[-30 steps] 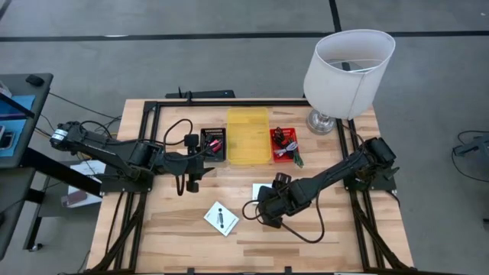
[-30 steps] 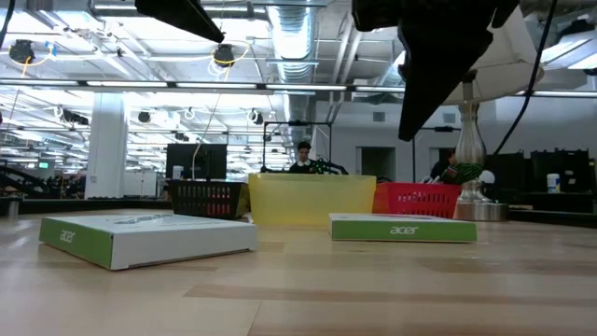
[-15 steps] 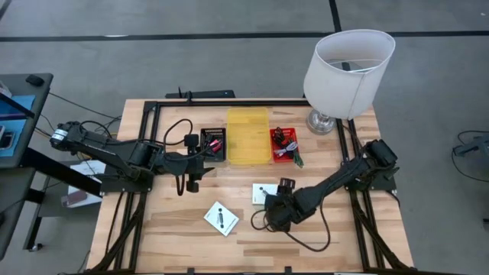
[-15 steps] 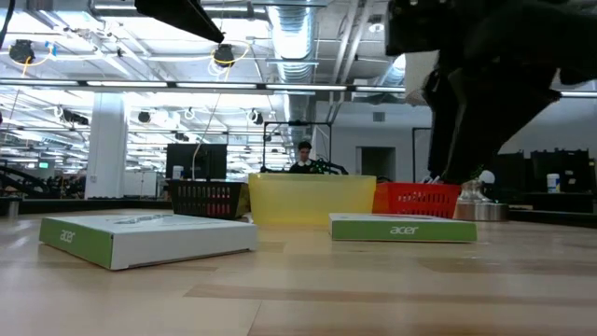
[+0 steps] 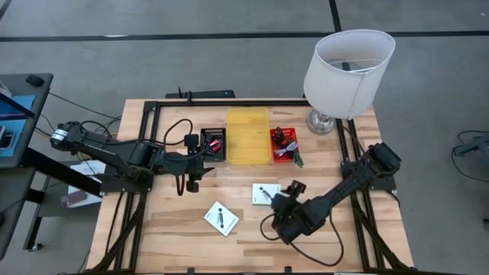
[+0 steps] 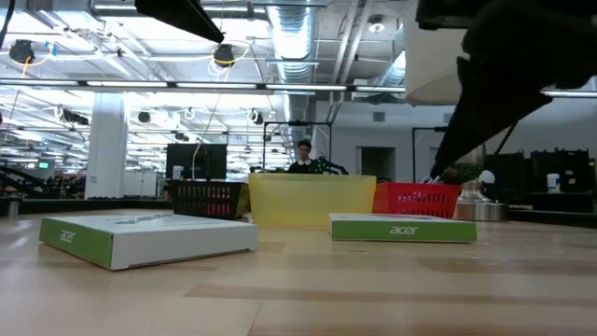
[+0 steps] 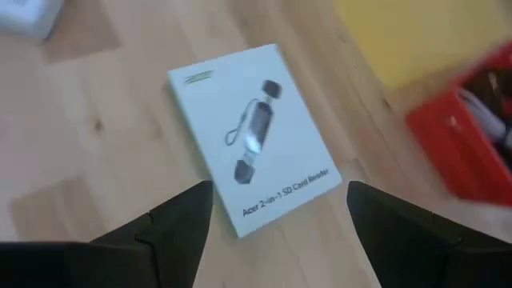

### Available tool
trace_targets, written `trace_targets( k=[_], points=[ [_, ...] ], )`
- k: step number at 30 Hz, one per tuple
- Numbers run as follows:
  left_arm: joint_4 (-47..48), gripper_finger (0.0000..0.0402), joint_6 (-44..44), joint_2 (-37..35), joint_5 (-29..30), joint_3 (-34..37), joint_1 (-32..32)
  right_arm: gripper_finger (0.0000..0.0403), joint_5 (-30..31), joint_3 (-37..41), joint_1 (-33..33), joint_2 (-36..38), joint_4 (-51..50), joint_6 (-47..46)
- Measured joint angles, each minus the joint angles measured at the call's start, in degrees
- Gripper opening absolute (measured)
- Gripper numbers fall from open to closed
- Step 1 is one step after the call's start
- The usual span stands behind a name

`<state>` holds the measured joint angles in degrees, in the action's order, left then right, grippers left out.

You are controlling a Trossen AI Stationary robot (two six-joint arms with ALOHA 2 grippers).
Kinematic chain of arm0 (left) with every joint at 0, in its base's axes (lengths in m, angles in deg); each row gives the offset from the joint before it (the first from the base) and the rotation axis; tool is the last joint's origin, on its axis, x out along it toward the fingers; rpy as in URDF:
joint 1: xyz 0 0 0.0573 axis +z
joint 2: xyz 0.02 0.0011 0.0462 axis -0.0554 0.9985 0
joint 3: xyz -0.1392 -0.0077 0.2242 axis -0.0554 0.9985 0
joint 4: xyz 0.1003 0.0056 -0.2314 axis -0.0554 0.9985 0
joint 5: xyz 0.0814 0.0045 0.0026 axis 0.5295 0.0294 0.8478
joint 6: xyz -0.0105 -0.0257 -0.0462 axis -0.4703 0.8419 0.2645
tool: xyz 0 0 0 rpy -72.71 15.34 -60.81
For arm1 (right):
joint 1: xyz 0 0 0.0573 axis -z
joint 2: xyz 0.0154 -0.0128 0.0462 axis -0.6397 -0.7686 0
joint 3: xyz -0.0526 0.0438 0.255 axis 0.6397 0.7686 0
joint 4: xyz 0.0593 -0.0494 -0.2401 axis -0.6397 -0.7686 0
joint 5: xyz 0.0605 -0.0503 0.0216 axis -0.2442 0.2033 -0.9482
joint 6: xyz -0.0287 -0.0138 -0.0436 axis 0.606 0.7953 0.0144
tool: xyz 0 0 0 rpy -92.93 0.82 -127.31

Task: Pick and place items into bin
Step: Put the top card reader box into the yellow bin

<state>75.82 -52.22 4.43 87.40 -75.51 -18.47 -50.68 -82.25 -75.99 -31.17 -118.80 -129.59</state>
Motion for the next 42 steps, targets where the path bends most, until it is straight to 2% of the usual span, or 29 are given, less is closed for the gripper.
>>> trace_targets(
  k=[5,11,22,31,35,42],
  points=[
    [-0.01,0.0178,0.14,0.0,0.0,-0.01,0.0,0.0286,1.27,4.86,-1.82,-0.02,5.47,-9.9],
    [-0.02,0.0178,0.08,0.0,0.02,0.0,0.0,0.0286,2.42,10.31,-4.02,-0.02,16.43,-8.79],
    [-0.03,0.0178,-0.02,0.0,0.0,0.0,0.0,0.0286,3.89,16.07,-5.28,-0.04,16.84,-8.2],
    [-0.03,0.0178,-0.21,0.0,-0.01,-0.01,0.0,0.0286,3.58,16.55,-4.37,-0.04,17.99,-1.55],
    [-0.03,0.0178,-0.34,0.0,-0.01,0.0,0.0,0.0286,0.89,16.55,-3.17,-0.04,19.58,2.88],
    [-0.03,0.0178,-0.32,0.0,-0.01,0.0,0.0,0.0286,0.0,16.53,-0.86,-0.04,22.8,9.73]
  ],
)
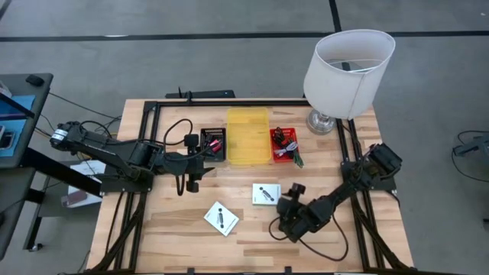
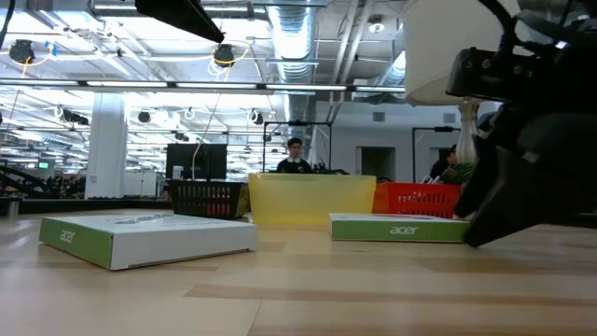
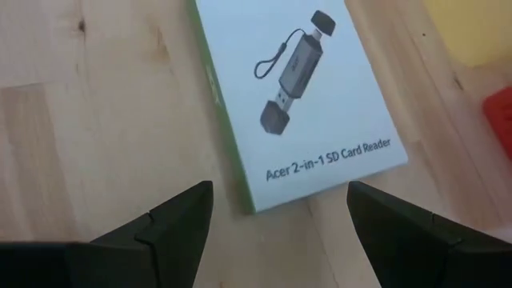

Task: Pick and place items into bin
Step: Put the top card reader box into the yellow bin

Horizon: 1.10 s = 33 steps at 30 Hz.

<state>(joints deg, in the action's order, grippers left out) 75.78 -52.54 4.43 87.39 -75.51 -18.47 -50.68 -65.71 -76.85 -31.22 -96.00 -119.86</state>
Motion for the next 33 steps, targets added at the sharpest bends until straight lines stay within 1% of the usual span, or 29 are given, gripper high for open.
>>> trace_targets(
  k=[7,19,27,33],
  points=[
    [0.0,0.0178,0.02,0.0,0.0,0.0,0.0,0.0286,-1.32,-0.13,1.41,0.06,-0.31,1.87],
    [-0.02,0.0178,0.04,0.0,0.0,0.0,0.0,0.0286,-2.07,-0.62,1.98,0.12,-1.06,5.65],
    [-0.05,0.0178,0.07,0.0,0.02,0.0,0.0,0.0286,-2.65,-4.12,3.16,-0.09,-1.54,15.0],
    [-0.04,0.0178,0.68,0.0,0.01,0.0,0.0,0.0286,-7.44,-4.35,5.55,-0.09,-1.14,17.05]
  ],
)
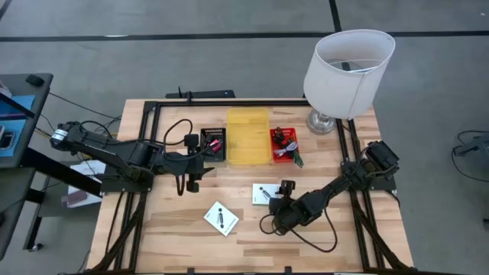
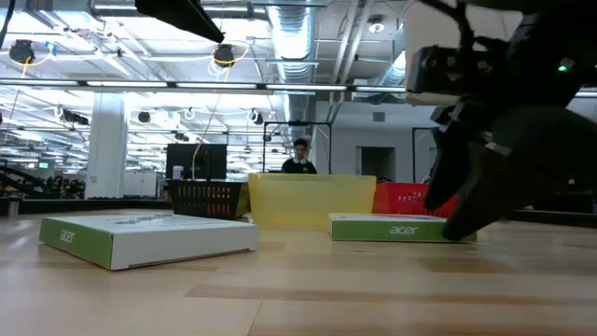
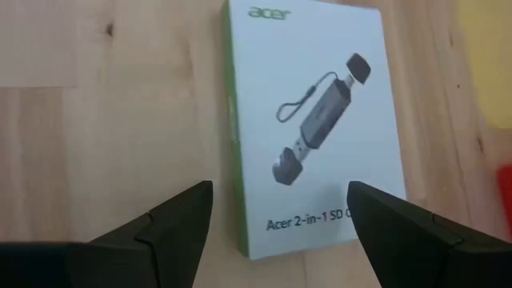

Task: Pick and place items into bin
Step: Put the top card reader box into the yellow bin

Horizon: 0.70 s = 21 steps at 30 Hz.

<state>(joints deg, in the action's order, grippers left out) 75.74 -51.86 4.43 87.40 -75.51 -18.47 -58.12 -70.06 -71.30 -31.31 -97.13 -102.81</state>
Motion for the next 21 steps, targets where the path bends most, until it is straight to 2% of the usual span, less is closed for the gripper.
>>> trace_targets(
  k=[11,21],
  points=[
    [0.0,0.0178,-0.01,0.05,0.01,0.0,0.0,0.0286,-3.05,1.85,2.46,0.35,2.88,2.05],
    [0.02,0.0178,-0.02,0.07,-0.01,0.0,0.0,0.0278,-3.08,4.75,2.46,0.46,6.76,1.95]
  ],
)
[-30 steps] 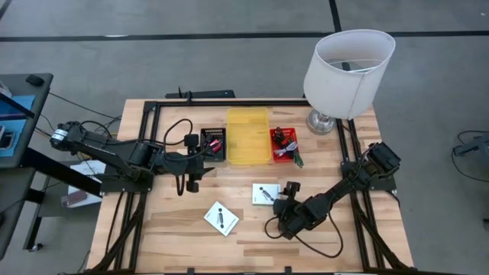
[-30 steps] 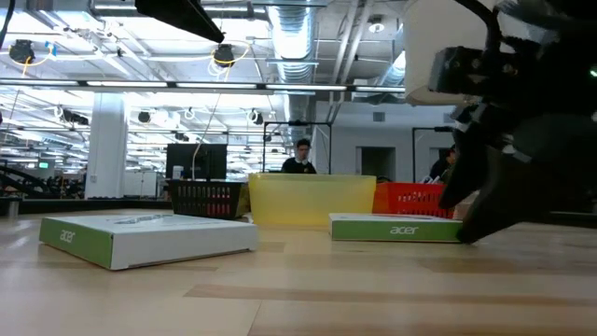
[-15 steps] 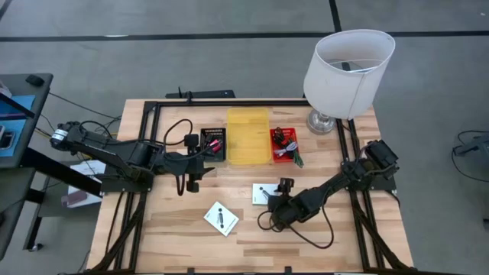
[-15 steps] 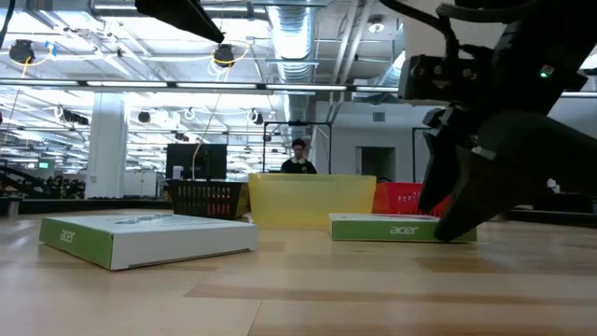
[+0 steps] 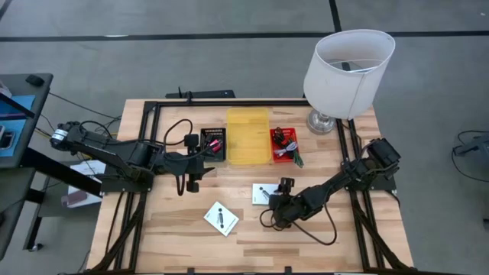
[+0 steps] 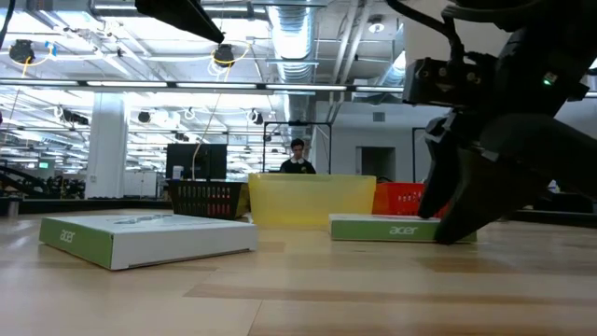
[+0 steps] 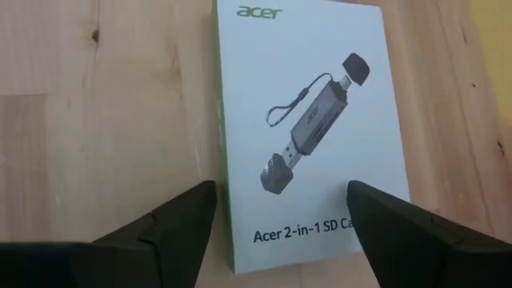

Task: Pick and place items into bin
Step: Put the top card reader box into the yellow bin

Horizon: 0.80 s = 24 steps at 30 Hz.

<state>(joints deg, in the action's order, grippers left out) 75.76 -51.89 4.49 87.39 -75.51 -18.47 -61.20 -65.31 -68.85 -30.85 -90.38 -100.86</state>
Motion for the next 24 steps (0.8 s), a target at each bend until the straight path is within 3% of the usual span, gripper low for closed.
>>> trace_targets(
  k=[4,14,24],
  points=[
    [0.0,0.0178,0.0,0.02,0.0,0.0,0.0,0.0248,-0.07,1.3,-0.03,0.02,2.31,-0.31],
    [0.0,0.0178,0.08,0.02,0.0,0.0,0.0,0.012,-0.45,1.48,-0.09,-0.13,4.67,-0.19],
    [0.0,0.0178,0.4,0.02,0.0,0.0,0.0,0.0072,-1.31,1.55,-0.09,-0.13,5.92,-0.53]
  ],
)
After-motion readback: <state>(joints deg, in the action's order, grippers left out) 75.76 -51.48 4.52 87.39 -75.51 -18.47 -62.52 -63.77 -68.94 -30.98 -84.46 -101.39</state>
